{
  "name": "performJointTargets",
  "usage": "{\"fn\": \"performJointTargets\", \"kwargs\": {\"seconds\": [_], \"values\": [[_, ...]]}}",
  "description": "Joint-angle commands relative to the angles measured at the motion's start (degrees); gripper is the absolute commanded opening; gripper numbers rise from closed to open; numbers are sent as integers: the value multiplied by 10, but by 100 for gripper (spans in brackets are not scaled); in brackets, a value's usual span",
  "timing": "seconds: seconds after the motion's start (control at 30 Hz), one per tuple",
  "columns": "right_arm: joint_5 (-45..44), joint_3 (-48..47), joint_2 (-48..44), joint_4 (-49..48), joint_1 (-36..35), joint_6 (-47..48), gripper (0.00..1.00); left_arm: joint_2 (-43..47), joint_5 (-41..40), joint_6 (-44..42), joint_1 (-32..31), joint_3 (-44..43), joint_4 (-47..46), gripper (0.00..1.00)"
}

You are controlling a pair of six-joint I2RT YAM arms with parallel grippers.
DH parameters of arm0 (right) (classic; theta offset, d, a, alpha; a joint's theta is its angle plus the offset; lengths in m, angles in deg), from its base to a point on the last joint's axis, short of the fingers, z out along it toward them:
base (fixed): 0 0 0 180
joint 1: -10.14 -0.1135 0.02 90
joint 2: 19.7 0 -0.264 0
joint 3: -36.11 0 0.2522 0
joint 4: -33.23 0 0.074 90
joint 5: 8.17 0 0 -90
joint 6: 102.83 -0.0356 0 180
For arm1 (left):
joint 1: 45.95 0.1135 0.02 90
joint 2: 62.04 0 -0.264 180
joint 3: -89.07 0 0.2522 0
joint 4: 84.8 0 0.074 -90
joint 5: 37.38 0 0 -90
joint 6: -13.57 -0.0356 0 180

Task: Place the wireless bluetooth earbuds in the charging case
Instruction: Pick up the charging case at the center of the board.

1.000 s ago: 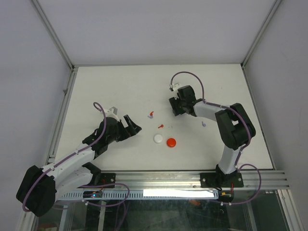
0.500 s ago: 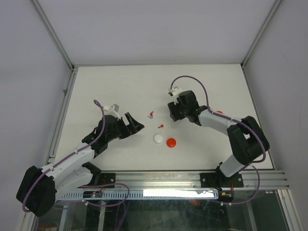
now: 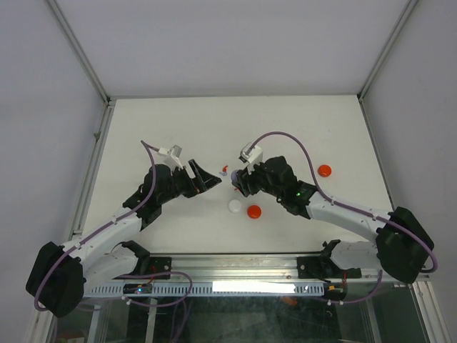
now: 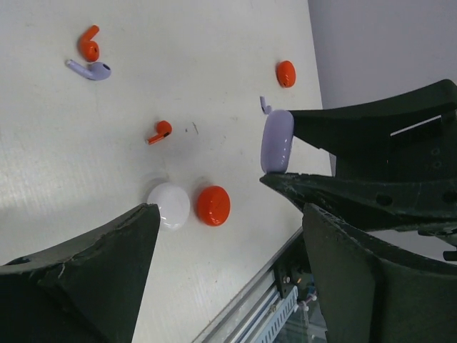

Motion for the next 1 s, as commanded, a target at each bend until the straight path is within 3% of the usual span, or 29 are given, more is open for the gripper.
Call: {"fn": "performJointTargets", "kwargs": {"seconds": [0.0,0.23,0.63,0.83,0.97], "values": [[-9,35,-46,-126,-27,8,46,-7,43,9,5,-27,-64,81],[-15,57,-69,-178,-64,27,46,-20,87,42,1,-17,-132,63],[-12,71,-76,-211,-95,35,46,-55,101,52,-20,-17,-192,51],[-13,74,-79,-215,-97,35,46,-60,110,51,-23,-17,-205,36],[-14,76,-81,-213,-97,43,48,-61,117,48,-24,-15,-210,19]]}}
